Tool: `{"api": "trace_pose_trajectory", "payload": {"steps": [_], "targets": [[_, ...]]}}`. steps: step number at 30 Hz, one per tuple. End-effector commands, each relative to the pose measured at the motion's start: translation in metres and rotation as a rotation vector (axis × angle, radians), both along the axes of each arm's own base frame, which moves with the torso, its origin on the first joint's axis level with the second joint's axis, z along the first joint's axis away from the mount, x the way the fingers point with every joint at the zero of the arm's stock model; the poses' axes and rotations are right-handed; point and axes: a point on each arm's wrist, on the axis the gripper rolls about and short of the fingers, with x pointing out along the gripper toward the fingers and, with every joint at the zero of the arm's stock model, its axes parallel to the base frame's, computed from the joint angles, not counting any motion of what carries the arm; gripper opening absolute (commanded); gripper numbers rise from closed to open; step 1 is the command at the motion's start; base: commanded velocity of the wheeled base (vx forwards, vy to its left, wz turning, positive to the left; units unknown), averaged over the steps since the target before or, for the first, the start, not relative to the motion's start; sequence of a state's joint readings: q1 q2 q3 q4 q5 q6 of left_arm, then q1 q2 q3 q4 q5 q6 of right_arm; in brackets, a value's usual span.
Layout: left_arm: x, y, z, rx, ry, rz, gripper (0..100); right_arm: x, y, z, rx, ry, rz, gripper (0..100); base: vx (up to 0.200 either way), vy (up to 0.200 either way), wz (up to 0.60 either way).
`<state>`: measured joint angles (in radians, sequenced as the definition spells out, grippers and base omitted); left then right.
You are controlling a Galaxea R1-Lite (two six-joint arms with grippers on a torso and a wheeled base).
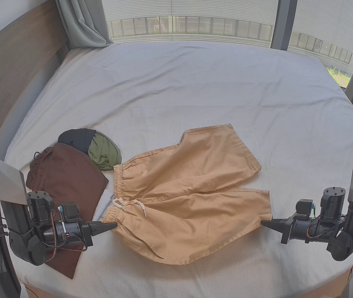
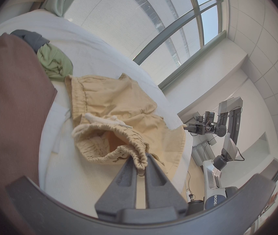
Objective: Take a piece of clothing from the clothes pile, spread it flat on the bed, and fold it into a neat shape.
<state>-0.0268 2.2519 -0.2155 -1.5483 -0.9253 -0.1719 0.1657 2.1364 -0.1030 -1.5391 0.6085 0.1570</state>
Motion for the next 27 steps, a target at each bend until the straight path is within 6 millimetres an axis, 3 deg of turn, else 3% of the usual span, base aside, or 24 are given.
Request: {"api": "trace_pose_trajectory", "payload": {"steps": [1,16,27], "targets": [[0.006,-0.001,0.011,-0.002,-0.059,-0.002,0,0.004,0.001,0.016,0.025,-0.07,-0.006,0,0.0,0.0,0.0],[0.012,-0.001,0.016,-0.015,-0.077,0.007,0,0.009,0.001,0.035,0.072,-0.131,-0.022,0,0.0,0.0,0.0],[0.015,-0.001,0.036,-0.069,-0.081,0.038,0,0.017,0.0,0.054,0.123,-0.197,-0.047,0,0.0,0.0,0.0]]}}
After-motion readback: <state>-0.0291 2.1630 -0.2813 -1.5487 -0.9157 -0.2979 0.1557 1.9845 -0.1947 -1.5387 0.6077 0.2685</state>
